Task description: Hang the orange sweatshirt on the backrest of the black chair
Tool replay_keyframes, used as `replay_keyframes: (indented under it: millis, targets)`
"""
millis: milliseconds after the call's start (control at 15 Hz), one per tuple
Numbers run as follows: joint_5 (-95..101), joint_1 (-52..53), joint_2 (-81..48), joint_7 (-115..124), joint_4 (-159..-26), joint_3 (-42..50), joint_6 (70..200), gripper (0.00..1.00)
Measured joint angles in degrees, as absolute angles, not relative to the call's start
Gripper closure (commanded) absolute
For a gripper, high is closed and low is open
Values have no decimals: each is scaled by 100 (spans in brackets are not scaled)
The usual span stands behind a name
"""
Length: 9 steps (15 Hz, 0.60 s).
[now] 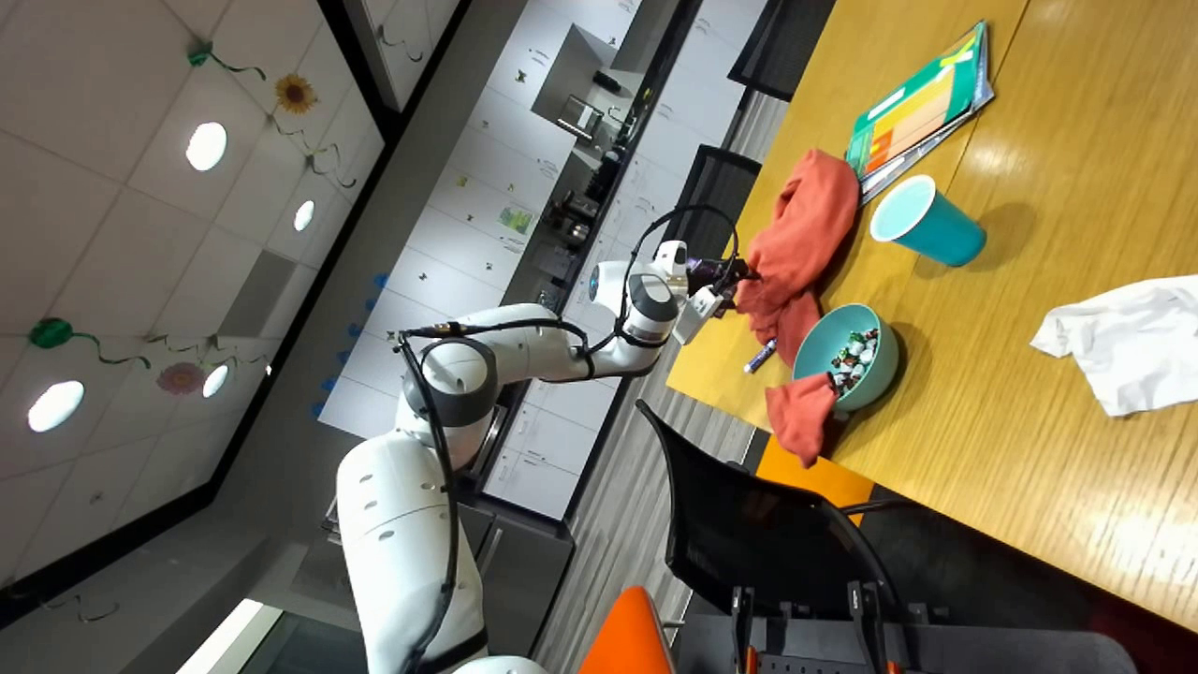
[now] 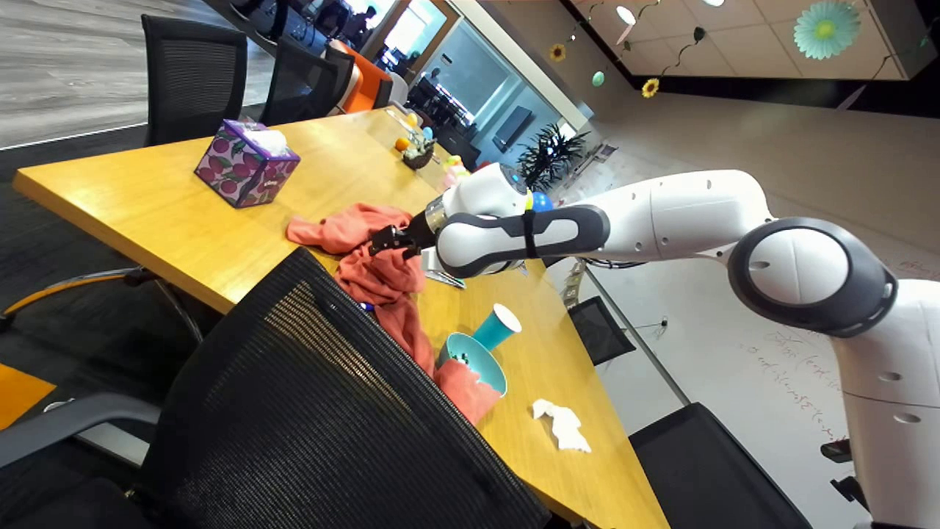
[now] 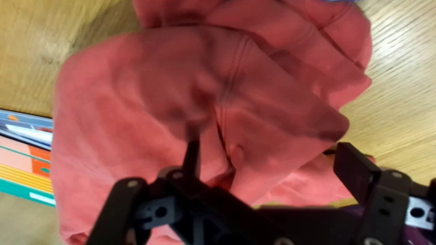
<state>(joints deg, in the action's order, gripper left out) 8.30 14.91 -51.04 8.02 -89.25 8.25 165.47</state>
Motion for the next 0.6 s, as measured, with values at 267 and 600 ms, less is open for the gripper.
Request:
replay_keyframes:
  millis: [267,600]
  targets:
    - [817,1465,-5584,963,-8221,923,16054,44]
    - [814,1441,-5746,1108,-7809,942,15652,81]
